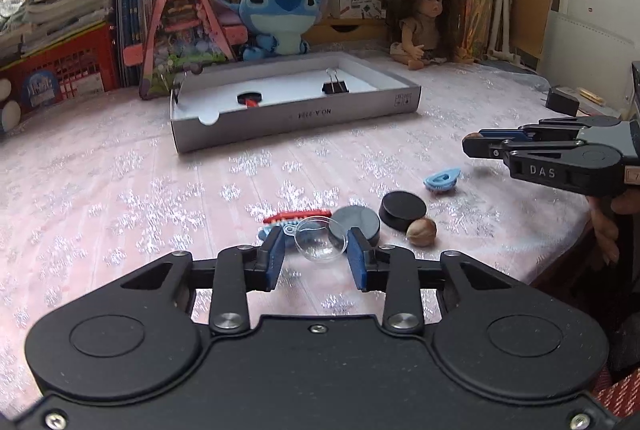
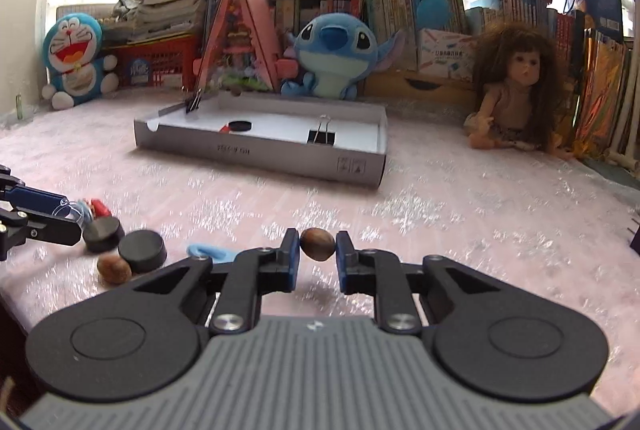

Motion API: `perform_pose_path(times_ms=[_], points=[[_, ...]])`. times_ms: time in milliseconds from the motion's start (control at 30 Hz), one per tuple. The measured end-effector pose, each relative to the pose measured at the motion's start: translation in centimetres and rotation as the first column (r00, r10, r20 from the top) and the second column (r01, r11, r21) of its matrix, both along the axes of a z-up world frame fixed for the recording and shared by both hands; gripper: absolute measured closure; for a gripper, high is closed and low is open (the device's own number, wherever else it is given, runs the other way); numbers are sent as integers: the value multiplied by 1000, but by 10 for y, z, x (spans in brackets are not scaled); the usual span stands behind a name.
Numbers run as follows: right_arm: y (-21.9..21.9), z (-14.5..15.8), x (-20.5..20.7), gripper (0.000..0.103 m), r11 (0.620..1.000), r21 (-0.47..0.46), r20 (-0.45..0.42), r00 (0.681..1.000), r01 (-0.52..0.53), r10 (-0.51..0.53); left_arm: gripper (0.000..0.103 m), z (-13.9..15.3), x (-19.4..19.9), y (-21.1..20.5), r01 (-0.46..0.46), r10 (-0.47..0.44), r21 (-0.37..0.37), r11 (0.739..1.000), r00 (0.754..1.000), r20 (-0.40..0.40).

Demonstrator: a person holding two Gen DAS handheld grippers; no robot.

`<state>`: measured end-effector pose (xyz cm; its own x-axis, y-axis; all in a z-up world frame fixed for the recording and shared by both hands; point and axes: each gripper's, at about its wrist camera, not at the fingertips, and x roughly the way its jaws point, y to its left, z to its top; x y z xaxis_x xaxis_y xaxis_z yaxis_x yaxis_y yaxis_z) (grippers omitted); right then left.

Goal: Organize rigid objects
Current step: 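Grasp the clear plastic dome with the left tool while the right tool grasps a brown nut, then carry the clear dome and brown nut over the white tray with both tools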

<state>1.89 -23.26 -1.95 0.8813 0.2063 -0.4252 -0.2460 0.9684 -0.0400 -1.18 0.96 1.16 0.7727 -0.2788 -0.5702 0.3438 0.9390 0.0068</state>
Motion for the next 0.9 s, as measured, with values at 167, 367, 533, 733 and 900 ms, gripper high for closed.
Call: perform_pose_path(times_ms=[167, 367, 533, 733, 900], points=[[-4, 6, 5, 80, 1000, 1, 16, 1000, 12, -12, 71, 11, 8, 5, -36, 37, -10, 999, 999, 33], [-3, 9, 10, 80, 1000, -1, 14, 1000, 16, -16, 71, 19, 26, 12, -85, 86, -49, 995, 996, 13], [-5, 18, 26, 80, 998, 44, -18, 999, 44, -43, 71, 32, 42, 14, -112, 114, -77, 991, 993, 18], [-12, 34, 56, 80, 991, 107, -59, 996, 80, -74, 71, 53, 68, 17, -124, 127, -136, 983, 992, 12], [-19, 50, 88, 80, 977, 193, -95, 993, 90, -72, 71, 69, 100, 16, -136, 137, -176, 975, 991, -1]])
